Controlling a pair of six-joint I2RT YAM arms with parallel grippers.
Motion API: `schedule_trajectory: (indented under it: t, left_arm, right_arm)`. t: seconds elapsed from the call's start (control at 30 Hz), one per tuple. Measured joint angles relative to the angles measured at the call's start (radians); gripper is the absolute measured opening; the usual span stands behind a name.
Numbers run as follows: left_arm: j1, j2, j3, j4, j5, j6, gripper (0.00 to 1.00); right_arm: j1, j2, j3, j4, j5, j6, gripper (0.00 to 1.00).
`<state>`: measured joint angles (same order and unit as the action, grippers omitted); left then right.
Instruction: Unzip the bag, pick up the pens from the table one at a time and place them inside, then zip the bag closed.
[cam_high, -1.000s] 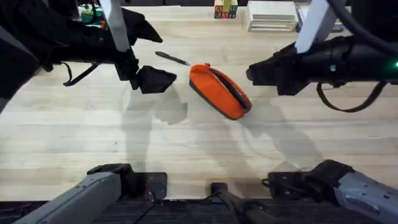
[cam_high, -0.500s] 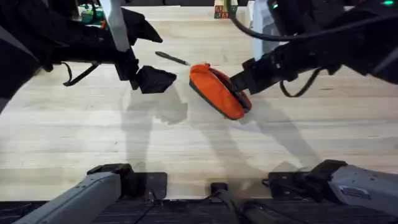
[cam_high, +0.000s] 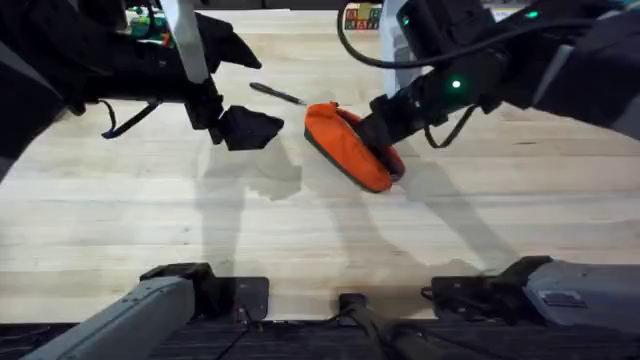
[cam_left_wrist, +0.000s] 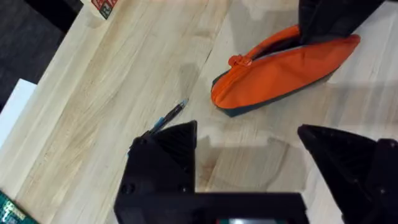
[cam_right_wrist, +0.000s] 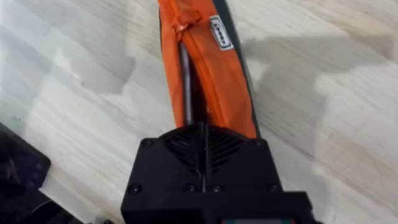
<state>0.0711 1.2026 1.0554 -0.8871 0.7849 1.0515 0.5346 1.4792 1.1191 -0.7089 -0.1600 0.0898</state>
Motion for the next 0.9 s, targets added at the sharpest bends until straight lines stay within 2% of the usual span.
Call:
schedule_trajectory:
  t: [0.33,0.67,0.7,0.8,0.83,0.9]
  left_arm:
    - [0.000,0.000,0.000,0.000,0.000,0.000,0.993]
    - [0.000,0.000,0.000,0.000,0.000,0.000,0.993]
    - [0.000,0.000,0.000,0.000,0.000,0.000,0.993]
    - [0.000,0.000,0.000,0.000,0.000,0.000,0.993]
    - [0.000,0.000,0.000,0.000,0.000,0.000,0.993]
    - [0.000,0.000,0.000,0.000,0.000,0.000,0.993]
  right_arm:
    - [0.000,0.095,0.000,0.084,0.000,0.000,0.032]
    - [0.000,0.107,0.001,0.083,0.000,0.003,0.050]
    - [0.000,0.107,0.002,0.082,0.000,0.003,0.424]
    - [0.005,0.107,0.002,0.081,-0.002,0.003,0.865]
    - [0.007,0.107,0.002,0.081,-0.003,-0.001,0.961]
    - [0.009,0.107,0.002,0.080,-0.005,-0.001,0.994]
